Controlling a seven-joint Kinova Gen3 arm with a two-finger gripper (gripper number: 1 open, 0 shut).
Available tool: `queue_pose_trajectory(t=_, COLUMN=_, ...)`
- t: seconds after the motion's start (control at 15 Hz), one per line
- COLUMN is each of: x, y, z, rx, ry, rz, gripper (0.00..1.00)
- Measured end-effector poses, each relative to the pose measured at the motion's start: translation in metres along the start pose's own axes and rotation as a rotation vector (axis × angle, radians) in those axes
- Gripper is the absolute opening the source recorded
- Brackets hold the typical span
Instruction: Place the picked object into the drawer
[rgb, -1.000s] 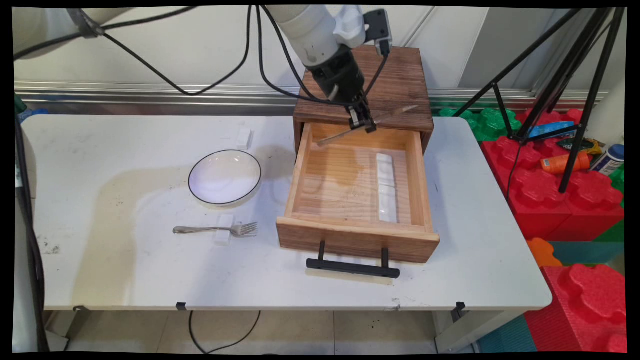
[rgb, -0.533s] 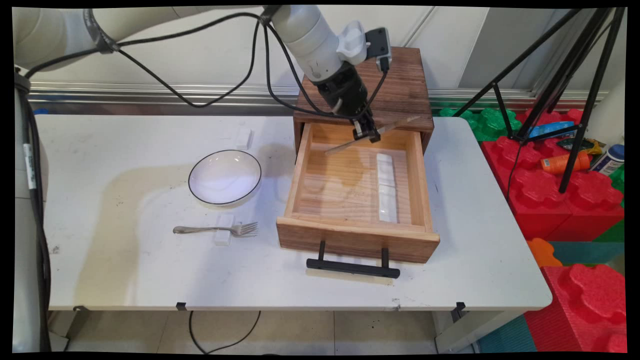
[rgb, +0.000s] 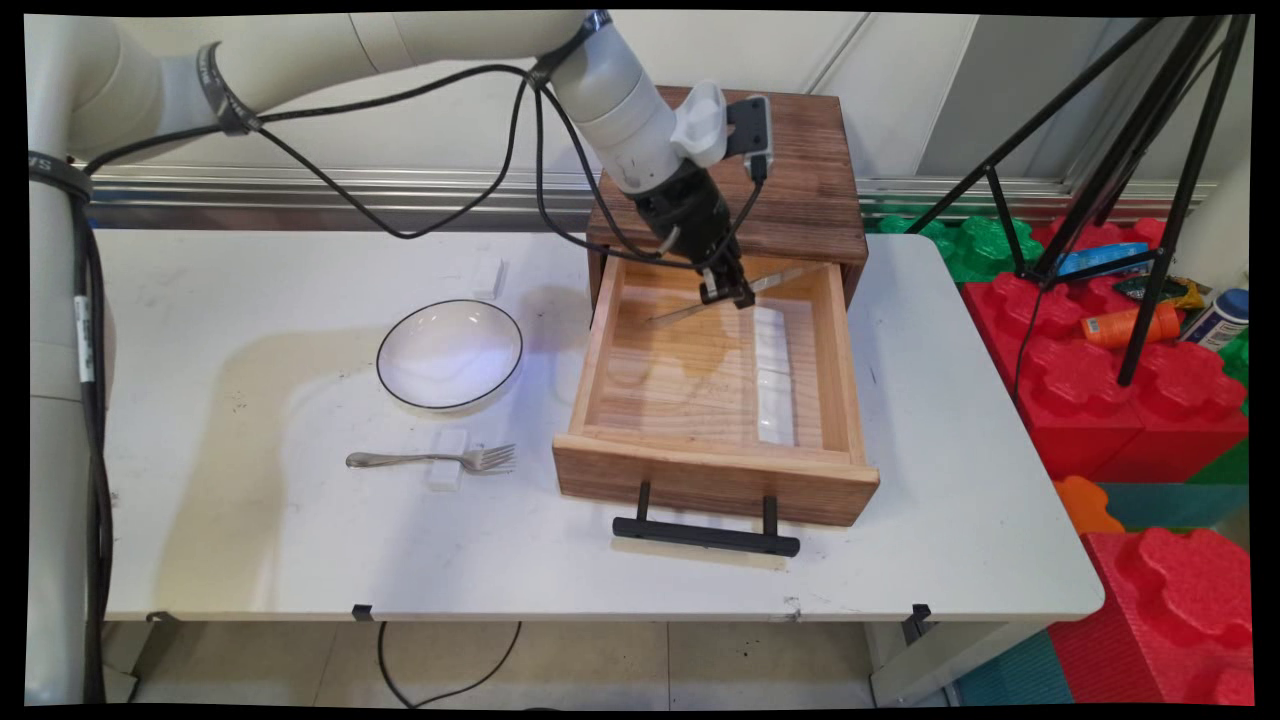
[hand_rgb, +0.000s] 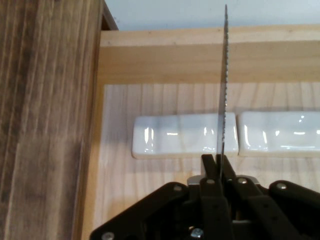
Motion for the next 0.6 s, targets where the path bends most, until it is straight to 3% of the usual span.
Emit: queue_pose_trajectory(t=0.6, x=-0.018, y=-0.006, z=0.033, rx=-0.011, ry=-0.021, rz=-0.012, gripper=0.0)
